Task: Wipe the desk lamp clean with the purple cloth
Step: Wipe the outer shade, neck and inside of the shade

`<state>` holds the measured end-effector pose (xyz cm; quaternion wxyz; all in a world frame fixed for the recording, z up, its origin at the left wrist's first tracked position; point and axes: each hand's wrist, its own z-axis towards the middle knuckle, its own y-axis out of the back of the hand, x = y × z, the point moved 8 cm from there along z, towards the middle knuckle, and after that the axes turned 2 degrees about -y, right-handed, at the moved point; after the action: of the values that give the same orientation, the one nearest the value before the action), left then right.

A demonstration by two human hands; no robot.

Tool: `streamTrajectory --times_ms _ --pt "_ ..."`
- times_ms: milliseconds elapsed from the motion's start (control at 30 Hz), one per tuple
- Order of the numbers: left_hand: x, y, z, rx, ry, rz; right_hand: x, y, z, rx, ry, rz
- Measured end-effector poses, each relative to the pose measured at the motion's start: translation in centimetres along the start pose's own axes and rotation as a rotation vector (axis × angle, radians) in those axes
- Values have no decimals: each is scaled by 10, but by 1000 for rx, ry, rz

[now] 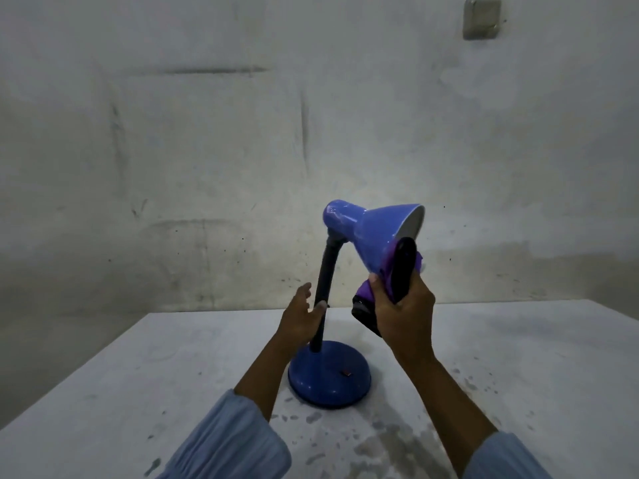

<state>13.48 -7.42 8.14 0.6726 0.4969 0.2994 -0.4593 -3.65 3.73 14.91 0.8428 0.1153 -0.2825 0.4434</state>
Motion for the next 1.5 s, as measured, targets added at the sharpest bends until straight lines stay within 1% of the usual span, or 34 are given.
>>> streamTrajectory --times_ms 100,200,300,500,667,767,900,967,1033,1167,1267,1333,1400,1500 --pt "4 -10 9 7 -16 2 2 -10 -7 8 37 10" --pt "10 -14 13 -8 -43 -40 -7 -7 -9 -71 -19 44" --pt "13 -12 15 -57 -67 -98 -23 -1 -16 -100 -96 112" --pt "11 -4 13 -163 -97 88 -57 -1 -23 -92 -289 224" --pt "10 -7 9 -210 -111 179 -70 0 -30 -106 -394 248" --pt "9 -4 5 -253 -148 250 -74 0 -27 -87 -438 258" --pt "5 -2 6 -286 -176 278 -81 4 -18 -52 -517 277" --pt "6 -4 10 -264 -161 247 -79 6 -15 -60 -491 243" --pt "8 -7 13 -238 -158 190 -77 9 -16 -108 -455 207" --pt "12 -10 14 -212 -178 90 -76 28 -21 -313 -398 203" --pt "8 -11 11 -196 -187 15 -80 47 -14 -431 -419 201" --pt "2 -9 9 -212 -205 -47 -82 62 -4 -492 -446 131" --pt "-7 -7 8 -217 -218 -89 -79 73 9 -467 -435 2" --pt "-22 -2 13 -197 -216 -124 -59 74 37 -289 -299 -159"
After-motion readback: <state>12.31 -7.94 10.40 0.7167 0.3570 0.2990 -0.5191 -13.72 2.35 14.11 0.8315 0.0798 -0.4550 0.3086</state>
